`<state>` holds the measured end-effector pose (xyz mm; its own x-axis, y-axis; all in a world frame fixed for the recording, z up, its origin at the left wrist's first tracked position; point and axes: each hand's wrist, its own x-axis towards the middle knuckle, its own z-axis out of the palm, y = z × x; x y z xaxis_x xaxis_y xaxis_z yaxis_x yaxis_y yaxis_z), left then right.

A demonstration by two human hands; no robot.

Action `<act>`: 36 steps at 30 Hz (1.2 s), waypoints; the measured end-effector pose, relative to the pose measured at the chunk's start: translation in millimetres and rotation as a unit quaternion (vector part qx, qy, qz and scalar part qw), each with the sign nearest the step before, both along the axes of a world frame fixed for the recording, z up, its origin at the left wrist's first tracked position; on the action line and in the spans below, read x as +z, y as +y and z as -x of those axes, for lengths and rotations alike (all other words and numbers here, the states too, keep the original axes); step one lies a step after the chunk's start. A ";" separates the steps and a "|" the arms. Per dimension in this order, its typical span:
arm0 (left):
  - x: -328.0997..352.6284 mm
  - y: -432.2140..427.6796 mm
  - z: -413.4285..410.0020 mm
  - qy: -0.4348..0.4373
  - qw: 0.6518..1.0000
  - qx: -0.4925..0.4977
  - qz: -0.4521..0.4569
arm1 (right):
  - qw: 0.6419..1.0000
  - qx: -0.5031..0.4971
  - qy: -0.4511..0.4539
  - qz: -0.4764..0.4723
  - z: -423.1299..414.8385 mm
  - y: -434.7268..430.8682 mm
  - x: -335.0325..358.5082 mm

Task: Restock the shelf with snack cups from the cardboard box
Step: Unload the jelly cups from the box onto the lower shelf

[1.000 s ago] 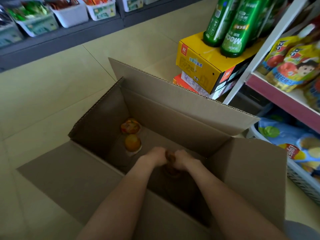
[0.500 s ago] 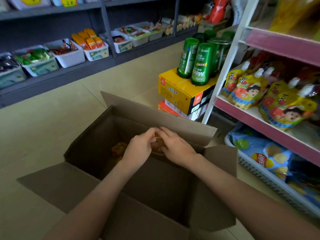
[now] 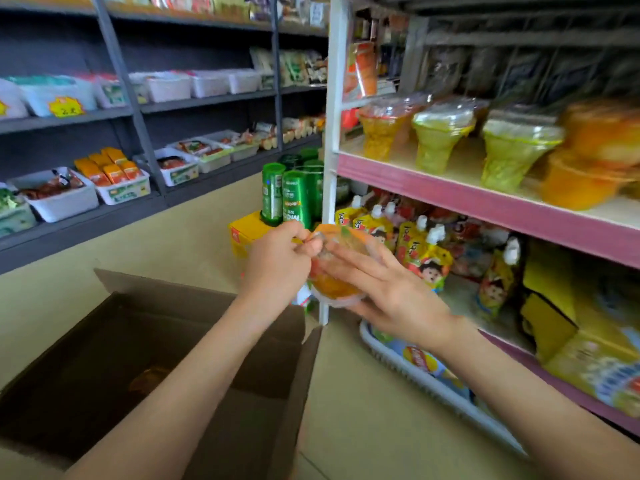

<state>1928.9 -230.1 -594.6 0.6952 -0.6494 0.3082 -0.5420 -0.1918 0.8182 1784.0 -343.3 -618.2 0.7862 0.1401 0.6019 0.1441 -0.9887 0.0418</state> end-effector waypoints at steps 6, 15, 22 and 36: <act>52.2 -66.0 95.6 0.008 0.980 -0.127 0.151 | 0.978 -0.103 -0.145 -0.109 93.4 -51.6 37.9; 86.7 -154.0 221.4 -0.078 0.930 -0.270 0.236 | 0.921 -0.222 -0.252 -0.195 206.4 -112.6 95.4; 96.9 -207.4 280.4 -0.091 0.941 -0.264 0.191 | 0.882 -0.342 -0.269 -0.181 251.0 -146.4 103.2; 79.5 -231.9 279.9 -0.067 0.960 -0.259 0.087 | 0.846 -0.480 -0.080 -0.217 248.1 -154.1 97.6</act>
